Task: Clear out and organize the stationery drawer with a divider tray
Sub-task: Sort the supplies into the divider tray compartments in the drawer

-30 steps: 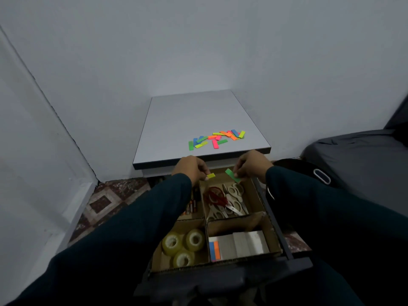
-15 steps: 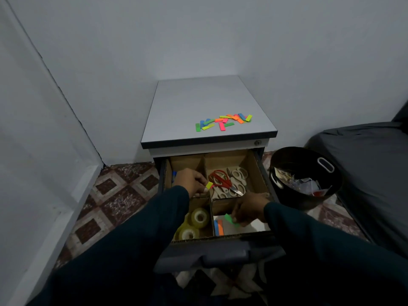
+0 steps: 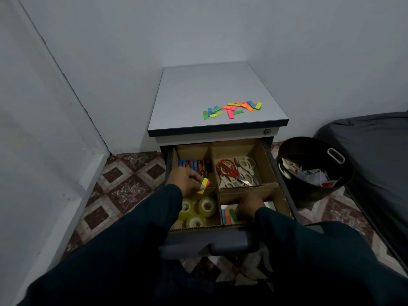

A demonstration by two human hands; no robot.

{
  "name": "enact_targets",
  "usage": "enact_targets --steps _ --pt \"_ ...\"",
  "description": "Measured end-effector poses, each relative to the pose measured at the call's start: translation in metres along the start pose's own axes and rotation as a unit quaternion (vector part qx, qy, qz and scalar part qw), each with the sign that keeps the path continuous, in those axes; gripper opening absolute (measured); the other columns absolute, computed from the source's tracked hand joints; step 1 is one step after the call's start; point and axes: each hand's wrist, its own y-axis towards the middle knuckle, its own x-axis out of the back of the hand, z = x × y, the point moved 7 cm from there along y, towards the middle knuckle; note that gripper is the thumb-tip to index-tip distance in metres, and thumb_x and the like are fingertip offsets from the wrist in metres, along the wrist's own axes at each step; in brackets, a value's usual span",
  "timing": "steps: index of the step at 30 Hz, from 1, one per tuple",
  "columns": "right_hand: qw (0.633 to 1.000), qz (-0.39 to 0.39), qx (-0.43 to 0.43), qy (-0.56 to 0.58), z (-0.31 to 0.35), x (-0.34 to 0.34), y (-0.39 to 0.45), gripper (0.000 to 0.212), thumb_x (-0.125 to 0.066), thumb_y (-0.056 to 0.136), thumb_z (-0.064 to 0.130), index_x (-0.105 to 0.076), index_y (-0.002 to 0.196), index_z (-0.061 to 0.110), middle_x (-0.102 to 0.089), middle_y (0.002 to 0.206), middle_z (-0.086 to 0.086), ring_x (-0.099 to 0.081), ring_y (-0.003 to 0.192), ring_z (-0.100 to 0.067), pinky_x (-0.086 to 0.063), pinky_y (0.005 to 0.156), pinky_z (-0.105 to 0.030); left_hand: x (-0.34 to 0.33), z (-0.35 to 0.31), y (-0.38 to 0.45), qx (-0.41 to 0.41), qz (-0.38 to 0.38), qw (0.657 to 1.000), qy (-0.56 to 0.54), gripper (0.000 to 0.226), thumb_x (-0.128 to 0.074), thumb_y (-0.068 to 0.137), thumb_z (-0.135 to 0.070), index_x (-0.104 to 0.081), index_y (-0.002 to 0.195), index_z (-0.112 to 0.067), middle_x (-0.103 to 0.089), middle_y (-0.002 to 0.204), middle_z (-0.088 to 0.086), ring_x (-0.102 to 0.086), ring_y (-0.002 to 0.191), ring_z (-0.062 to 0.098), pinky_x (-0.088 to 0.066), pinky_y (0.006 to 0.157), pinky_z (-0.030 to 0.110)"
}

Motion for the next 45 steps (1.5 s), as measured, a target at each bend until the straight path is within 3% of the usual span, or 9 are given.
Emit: enact_targets --steps 5,8,13,15,18,31,34,38,45 --pt "1.000 0.015 -0.008 -0.014 -0.001 -0.002 0.000 0.013 -0.065 0.082 0.013 -0.054 0.075 0.013 -0.055 0.088 -0.003 -0.052 0.080 -0.014 -0.038 0.050 -0.016 0.000 0.001 0.000 0.010 0.006 1.000 -0.003 0.022 -0.072 0.078 -0.002 -0.069 0.099 0.000 -0.069 0.102 0.015 -0.058 0.086 0.015 -0.045 0.061 0.017" --pt "0.999 0.025 -0.006 -0.024 -0.001 -0.003 -0.003 0.010 -0.067 0.081 0.015 -0.059 0.085 0.011 -0.058 0.096 -0.006 -0.051 0.082 -0.014 -0.031 0.045 -0.016 -0.002 0.002 -0.001 0.010 0.005 1.000 -0.005 0.022 -0.072 0.078 -0.002 -0.069 0.099 0.001 -0.069 0.097 0.014 -0.058 0.082 0.014 -0.044 0.057 0.015" --pt "1.000 0.012 -0.013 0.021 -0.003 -0.002 -0.002 0.019 -0.069 0.080 0.015 -0.065 0.096 0.006 -0.065 0.108 -0.010 -0.061 0.093 -0.019 -0.041 0.050 -0.017 -0.005 0.008 -0.004 0.011 0.021 1.000 0.000 0.022 -0.072 0.078 -0.002 -0.068 0.100 0.001 -0.065 0.081 0.005 -0.056 0.066 0.005 -0.044 0.047 0.009" --pt "0.998 0.006 -0.023 0.064 -0.007 -0.001 0.002 0.015 -0.069 0.079 0.009 -0.067 0.092 0.004 -0.068 0.103 -0.013 -0.065 0.095 -0.022 -0.055 0.066 -0.025 -0.005 0.009 -0.003 0.013 0.023 1.000 0.001 0.023 -0.072 0.079 -0.003 -0.068 0.100 0.000 -0.065 0.081 0.005 -0.054 0.064 0.004 -0.045 0.049 0.011" --pt "0.994 0.001 -0.024 0.109 -0.010 -0.002 0.006 0.015 -0.068 0.080 0.005 -0.068 0.093 -0.003 -0.070 0.099 -0.015 -0.067 0.094 -0.026 -0.057 0.084 -0.034 -0.004 0.006 -0.003 0.014 0.026 1.000 0.002 0.022 -0.071 0.080 -0.003 -0.067 0.101 0.000 -0.066 0.089 0.008 -0.054 0.067 0.004 -0.045 0.054 0.015" --pt "0.988 0.024 0.014 0.155 -0.004 -0.005 0.002 0.019 -0.060 0.084 0.001 -0.067 0.098 -0.011 -0.069 0.102 -0.024 -0.067 0.097 -0.033 -0.054 0.088 -0.044 -0.020 0.002 -0.005 0.027 0.047 0.998 -0.030 0.014 -0.070 0.081 -0.004 -0.066 0.094 -0.006 -0.063 0.072 -0.003 -0.059 0.063 0.005 -0.047 0.049 0.012" --pt "0.984 0.023 0.009 0.175 -0.003 -0.002 -0.005 0.011 -0.057 0.087 0.001 -0.066 0.085 -0.006 -0.069 0.097 -0.023 -0.067 0.089 -0.033 -0.056 0.083 -0.044 -0.022 0.000 -0.004 0.034 0.055 0.997 -0.044 0.014 -0.070 0.080 -0.002 -0.066 0.094 -0.005 -0.063 0.072 -0.001 -0.059 0.063 0.007 -0.048 0.051 0.014" --pt "0.942 0.044 0.020 0.332 0.002 0.004 -0.020 0.023 -0.047 0.094 0.000 -0.056 0.075 0.007 -0.058 0.074 -0.008 -0.055 0.060 -0.017 -0.050 0.053 -0.023 -0.025 -0.006 -0.005 0.033 0.062 0.994 -0.088 0.014 -0.071 0.080 -0.002 -0.062 0.078 -0.012 -0.063 0.071 -0.001 -0.060 0.062 0.008 -0.048 0.051 0.015" --pt "0.845 0.063 0.100 0.521 0.017 0.026 -0.037 0.007 -0.058 0.087 -0.002 -0.060 0.085 0.004 -0.062 0.082 -0.010 -0.060 0.070 -0.017 -0.052 0.056 -0.021 -0.042 -0.012 -0.009 0.036 0.083 0.981 -0.169 0.015 -0.070 0.079 0.000 -0.061 0.079 -0.011 -0.064 0.074 0.002 -0.061 0.061 0.009 -0.048 0.050 0.013"
